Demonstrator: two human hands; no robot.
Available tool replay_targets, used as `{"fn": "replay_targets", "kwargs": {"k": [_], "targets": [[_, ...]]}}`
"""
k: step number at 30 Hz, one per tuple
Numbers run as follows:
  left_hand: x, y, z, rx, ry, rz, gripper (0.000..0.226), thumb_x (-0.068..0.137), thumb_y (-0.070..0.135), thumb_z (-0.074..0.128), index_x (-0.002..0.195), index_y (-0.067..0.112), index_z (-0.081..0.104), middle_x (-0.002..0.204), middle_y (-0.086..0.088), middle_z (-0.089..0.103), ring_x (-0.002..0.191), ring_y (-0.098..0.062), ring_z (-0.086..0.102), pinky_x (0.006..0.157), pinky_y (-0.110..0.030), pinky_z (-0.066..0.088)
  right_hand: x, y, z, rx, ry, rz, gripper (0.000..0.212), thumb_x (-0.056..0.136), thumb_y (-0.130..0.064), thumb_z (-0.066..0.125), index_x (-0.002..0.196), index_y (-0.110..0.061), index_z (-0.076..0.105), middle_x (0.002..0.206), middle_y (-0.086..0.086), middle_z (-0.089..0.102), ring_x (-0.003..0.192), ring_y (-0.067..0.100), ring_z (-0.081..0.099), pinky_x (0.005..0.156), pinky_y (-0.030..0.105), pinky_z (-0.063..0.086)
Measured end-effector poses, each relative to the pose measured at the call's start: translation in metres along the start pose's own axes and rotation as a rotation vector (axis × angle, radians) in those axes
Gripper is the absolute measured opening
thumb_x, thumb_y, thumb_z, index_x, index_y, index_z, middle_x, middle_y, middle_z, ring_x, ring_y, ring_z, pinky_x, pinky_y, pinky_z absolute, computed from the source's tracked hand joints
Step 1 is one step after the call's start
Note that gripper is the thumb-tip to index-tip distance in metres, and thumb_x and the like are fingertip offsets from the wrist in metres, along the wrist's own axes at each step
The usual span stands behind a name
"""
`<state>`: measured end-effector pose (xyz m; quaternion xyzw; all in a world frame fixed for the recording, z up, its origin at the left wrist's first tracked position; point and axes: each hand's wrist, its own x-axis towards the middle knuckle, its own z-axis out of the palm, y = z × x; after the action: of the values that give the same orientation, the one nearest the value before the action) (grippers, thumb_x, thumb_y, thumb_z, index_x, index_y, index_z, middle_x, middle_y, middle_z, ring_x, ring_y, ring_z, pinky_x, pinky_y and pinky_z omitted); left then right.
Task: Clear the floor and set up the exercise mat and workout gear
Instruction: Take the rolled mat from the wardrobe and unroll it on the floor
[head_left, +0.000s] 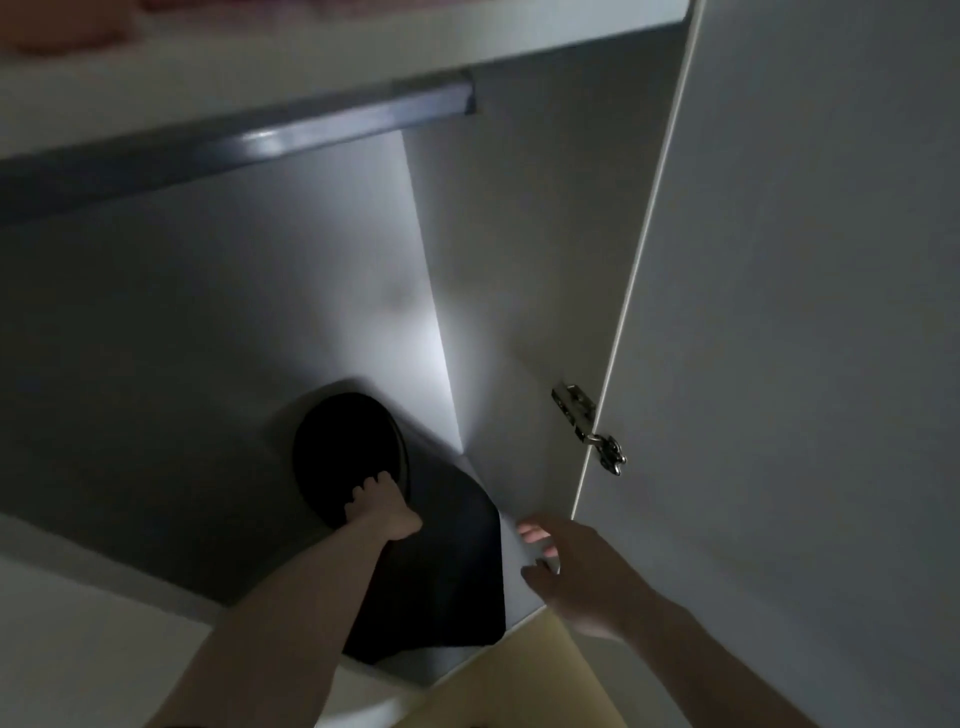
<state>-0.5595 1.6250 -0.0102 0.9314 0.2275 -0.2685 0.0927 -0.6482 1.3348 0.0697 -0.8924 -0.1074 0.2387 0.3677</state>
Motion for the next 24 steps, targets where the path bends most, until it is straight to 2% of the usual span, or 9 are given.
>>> {"fn": "replay_targets", "kwargs": {"k": [4,8,10,13,16,20,24], "targets": [[0.047,-0.003,0.025,-0.012,-0.008,-0.039,0.108,0.071,0.046,0.081,0.154,0.01,0.022,0.15,-0.013,0.04,0.137,-0.034,0.04,0.108,-0.046,0.04,0.02,0.01,0.015,0.003,-0.012,0.015,0.037,0.095,-0.035,0.06,0.13,-0.041,0.055,0.12,-0.025,0.059,0.11,-0.004,0.056,0.101,0.024,0.047],[0.083,0.001,0.056,-0.071,0.001,-0.089,0.114,0.069,0.055,0.082,0.154,0.01,0.021,0.147,-0.014,0.048,0.135,-0.034,0.046,0.114,-0.048,0.031,0.029,0.029,0.026,-0.011,-0.044,0.054,0.035,0.097,-0.035,0.059,0.131,-0.043,0.054,0.121,-0.026,0.059,0.109,-0.003,0.056,0.099,0.024,0.048],[0.093,0.006,0.07,-0.13,0.072,-0.12,0.1,0.071,0.056,0.082,0.146,0.012,0.034,0.138,-0.013,0.057,0.128,-0.033,0.054,0.112,-0.046,0.032,0.031,0.037,0.03,-0.018,-0.058,0.063,0.033,0.099,-0.036,0.058,0.131,-0.043,0.054,0.121,-0.026,0.058,0.11,-0.004,0.056,0.097,0.021,0.047],[0.104,0.02,0.083,-0.086,0.2,-0.116,0.066,0.073,0.06,0.08,0.118,0.018,0.056,0.118,-0.007,0.068,0.113,-0.028,0.064,0.105,-0.041,0.041,0.037,0.05,0.037,-0.037,-0.065,0.066,0.032,0.1,-0.036,0.057,0.13,-0.045,0.053,0.121,-0.028,0.057,0.11,-0.006,0.055,0.093,0.017,0.043],[0.11,0.031,0.093,0.005,0.214,-0.083,0.046,0.073,0.057,0.082,0.092,0.02,0.064,0.099,-0.002,0.072,0.099,-0.025,0.069,0.1,-0.041,0.041,0.041,0.059,0.041,-0.047,-0.058,0.086,0.031,0.1,-0.036,0.057,0.129,-0.046,0.053,0.119,-0.029,0.057,0.109,-0.007,0.054,0.094,0.017,0.043],[0.119,0.035,0.104,0.046,0.224,-0.073,0.036,0.074,0.046,0.085,0.095,0.02,0.071,0.098,-0.002,0.073,0.098,-0.025,0.07,0.095,-0.039,0.047,0.038,0.067,0.049,-0.019,-0.049,0.104,0.03,0.1,-0.036,0.059,0.128,-0.047,0.054,0.121,-0.029,0.058,0.105,-0.01,0.056,0.088,0.013,0.043],[0.109,0.041,0.101,0.069,0.247,-0.012,0.017,0.081,0.031,0.078,0.088,0.02,0.067,0.097,-0.003,0.072,0.096,-0.025,0.071,0.088,-0.037,0.055,0.024,0.077,0.05,-0.021,-0.045,0.125,0.027,0.099,-0.037,0.06,0.123,-0.048,0.056,0.118,-0.03,0.06,0.104,-0.011,0.057,0.085,0.012,0.044]]}}
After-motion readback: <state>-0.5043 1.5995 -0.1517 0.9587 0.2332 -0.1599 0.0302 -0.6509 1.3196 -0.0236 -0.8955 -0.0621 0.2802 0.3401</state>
